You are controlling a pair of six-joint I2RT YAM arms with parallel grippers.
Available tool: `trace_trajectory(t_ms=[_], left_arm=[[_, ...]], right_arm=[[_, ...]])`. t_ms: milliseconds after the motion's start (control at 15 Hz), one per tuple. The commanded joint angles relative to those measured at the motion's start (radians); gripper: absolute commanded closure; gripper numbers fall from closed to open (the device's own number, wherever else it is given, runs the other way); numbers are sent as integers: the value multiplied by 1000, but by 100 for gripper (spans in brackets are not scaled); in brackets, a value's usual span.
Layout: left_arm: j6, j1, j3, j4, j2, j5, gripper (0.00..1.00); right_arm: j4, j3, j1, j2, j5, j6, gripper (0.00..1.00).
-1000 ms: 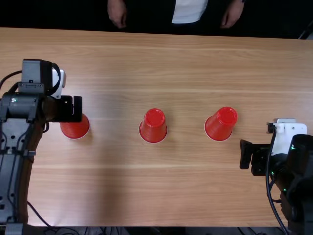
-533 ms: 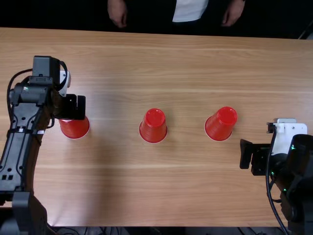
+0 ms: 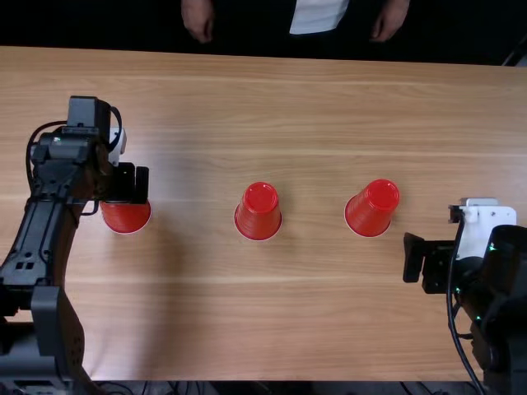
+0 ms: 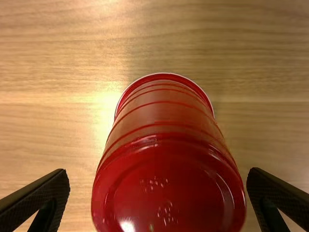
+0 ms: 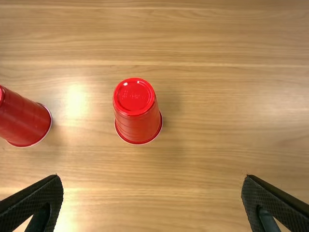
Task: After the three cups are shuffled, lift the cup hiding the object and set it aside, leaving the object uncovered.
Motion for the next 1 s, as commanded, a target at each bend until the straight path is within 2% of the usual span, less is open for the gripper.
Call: trace_trajectory(t_ms=[0, 133, 200, 267, 467, 533, 667, 733, 800, 933], left_arm=[[-5, -24, 43, 2, 28, -6, 0], [-7, -31, 49, 0, 36, -6, 2], [-9, -32, 49, 0, 36, -7, 27], [-9, -32, 53, -4, 42, -7, 44], [-9, -31, 68, -33, 57, -7, 51], [-9, -31, 68, -37, 55, -7, 59], [-5, -27, 68, -35, 55, -9, 88], [-5, -26, 68, -35, 54, -9, 97], [-5, -24, 69, -35, 49, -9, 100], [-9, -27, 105, -39, 37, -7, 100]], right_arm=[[4, -16, -11, 27, 0, 5, 0], [6, -16, -11, 30, 0, 5, 0], [11, -16, -11, 30, 0, 5, 0], [22, -16, -11, 30, 0, 5, 0], [28, -15, -11, 30, 0, 5, 0], [28, -15, -11, 30, 0, 5, 0], [30, -15, -11, 30, 0, 5, 0], [28, -15, -11, 30, 0, 5, 0], [30, -15, -11, 30, 0, 5, 0], [30, -16, -11, 29, 0, 5, 0]])
